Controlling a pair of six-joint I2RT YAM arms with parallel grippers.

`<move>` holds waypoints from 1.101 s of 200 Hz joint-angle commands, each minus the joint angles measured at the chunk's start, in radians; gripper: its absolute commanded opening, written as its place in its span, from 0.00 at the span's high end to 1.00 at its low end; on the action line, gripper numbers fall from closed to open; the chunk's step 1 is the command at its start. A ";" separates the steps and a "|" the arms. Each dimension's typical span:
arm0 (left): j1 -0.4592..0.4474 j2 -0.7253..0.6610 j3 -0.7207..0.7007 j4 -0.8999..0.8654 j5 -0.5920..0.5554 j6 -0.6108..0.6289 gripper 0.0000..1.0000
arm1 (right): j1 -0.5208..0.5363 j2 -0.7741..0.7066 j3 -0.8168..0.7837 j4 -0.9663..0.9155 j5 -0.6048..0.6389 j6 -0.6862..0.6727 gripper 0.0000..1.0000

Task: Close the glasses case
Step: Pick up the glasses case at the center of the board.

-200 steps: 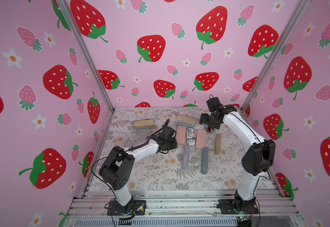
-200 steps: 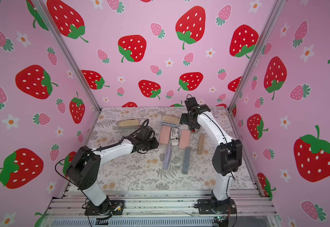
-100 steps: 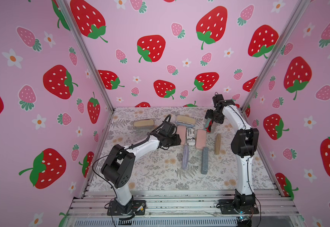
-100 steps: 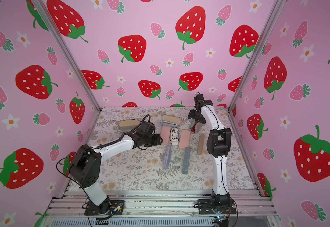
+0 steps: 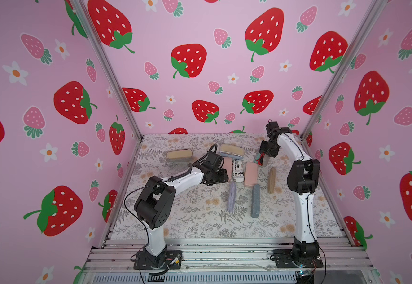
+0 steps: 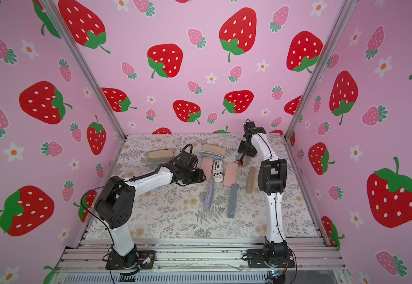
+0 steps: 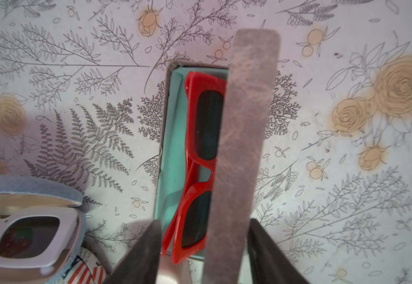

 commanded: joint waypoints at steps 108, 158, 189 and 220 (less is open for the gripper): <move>-0.019 0.026 0.055 -0.032 0.013 0.016 0.37 | -0.028 -0.071 -0.154 0.051 -0.036 -0.009 0.86; -0.027 0.035 0.062 -0.037 0.014 0.013 0.37 | -0.029 -0.105 -0.198 0.083 -0.047 -0.018 0.92; -0.029 0.036 0.064 -0.036 0.008 0.011 0.37 | -0.029 -0.126 -0.202 0.089 -0.052 -0.031 0.96; -0.031 0.040 0.064 -0.037 0.009 0.008 0.37 | -0.029 -0.157 -0.224 0.106 -0.055 -0.036 0.98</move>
